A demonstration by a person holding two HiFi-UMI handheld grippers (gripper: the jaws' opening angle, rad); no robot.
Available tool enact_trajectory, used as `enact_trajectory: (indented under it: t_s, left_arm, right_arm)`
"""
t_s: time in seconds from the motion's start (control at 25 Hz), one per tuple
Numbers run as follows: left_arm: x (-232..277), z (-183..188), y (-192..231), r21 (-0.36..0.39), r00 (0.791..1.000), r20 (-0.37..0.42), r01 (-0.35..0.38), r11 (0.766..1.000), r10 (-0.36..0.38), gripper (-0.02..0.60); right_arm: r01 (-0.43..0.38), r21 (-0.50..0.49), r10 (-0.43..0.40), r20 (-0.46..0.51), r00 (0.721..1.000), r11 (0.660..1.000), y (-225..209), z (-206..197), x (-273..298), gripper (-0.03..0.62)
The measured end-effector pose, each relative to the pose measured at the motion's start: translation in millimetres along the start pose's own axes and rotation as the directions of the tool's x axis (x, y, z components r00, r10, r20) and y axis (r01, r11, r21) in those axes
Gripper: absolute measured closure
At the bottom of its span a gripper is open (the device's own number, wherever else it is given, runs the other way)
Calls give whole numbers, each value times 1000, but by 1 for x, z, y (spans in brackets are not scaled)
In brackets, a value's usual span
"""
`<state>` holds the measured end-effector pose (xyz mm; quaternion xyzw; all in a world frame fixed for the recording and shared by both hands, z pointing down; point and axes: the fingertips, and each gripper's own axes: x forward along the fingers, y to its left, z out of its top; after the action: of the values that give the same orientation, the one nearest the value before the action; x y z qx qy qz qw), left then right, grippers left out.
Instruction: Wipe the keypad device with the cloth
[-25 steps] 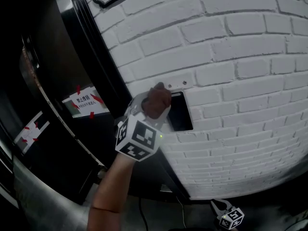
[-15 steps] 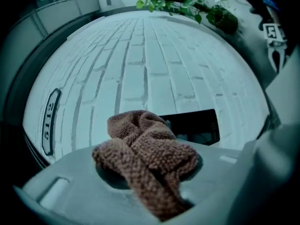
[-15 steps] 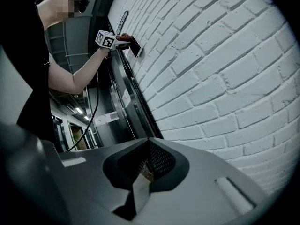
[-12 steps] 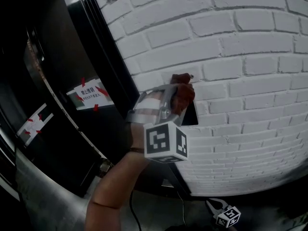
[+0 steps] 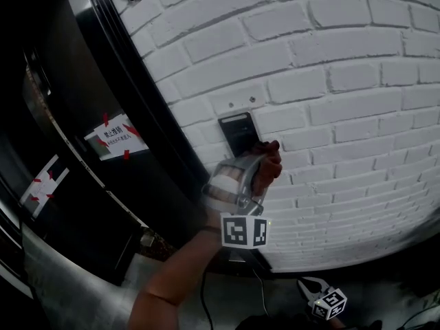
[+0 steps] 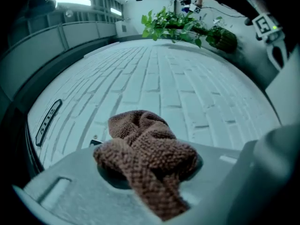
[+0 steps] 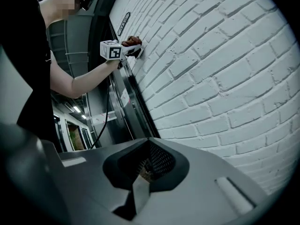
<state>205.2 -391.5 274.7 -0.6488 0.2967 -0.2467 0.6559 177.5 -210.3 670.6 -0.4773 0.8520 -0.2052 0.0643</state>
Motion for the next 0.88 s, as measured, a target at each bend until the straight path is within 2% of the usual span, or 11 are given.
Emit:
enact_trajectory:
  t_s: [0.12,0.16,0.2,0.28,0.4,0.52,0.72,0.76,0.8,0.84,0.88]
  left_arm:
    - [-2,1,-38,91,998,4,67,994,-68,440]
    - [-5,-3,-43,94,997,-3,80,992,-80,440]
    - [-9,-10,-44,65,997,-15,80,995,-79,443]
    - [-20,-35,-37,-77,998,-46,47,996,-51,443]
    - [-27,-61,-12,-278,998,-60,-18,960,1,443]
    - [-22,-60,32,-352,998,-35,-63,934,54,443]
    - [-10,-42,108,-400,992,-5,-118,909,127,443]
    - [-9,-43,120,-442,990,-9,-133,887,143,443]
    - [-10,-47,130,-502,987,-10,-146,853,162,443]
    - [-12,-52,137,-573,983,-3,-150,806,181,443]
    - [-13,-58,141,-648,980,17,-140,748,198,443]
  right_arm:
    - [2,4,-2,-6,1000,1000,0,0,0,594]
    - [2,5,-2,-4,1000,1000,1,1,1,594]
    - [0,5,0,-1,1000,1000,3,3,2,594]
    - [-7,1,7,1,1000,1000,5,5,2,594]
    - [-9,-1,9,-14,1000,1000,3,0,0,594]
    - [-8,17,8,-12,1000,1000,3,-2,0,594]
    - [17,54,-18,18,1000,998,-2,2,-7,594]
    - [24,57,-25,20,999,998,-4,0,-10,594]
    - [31,59,-33,22,999,998,-6,-1,-12,594]
    - [38,63,-40,26,999,997,-8,-1,-14,594]
    - [45,69,-47,31,998,997,-9,0,-17,594]
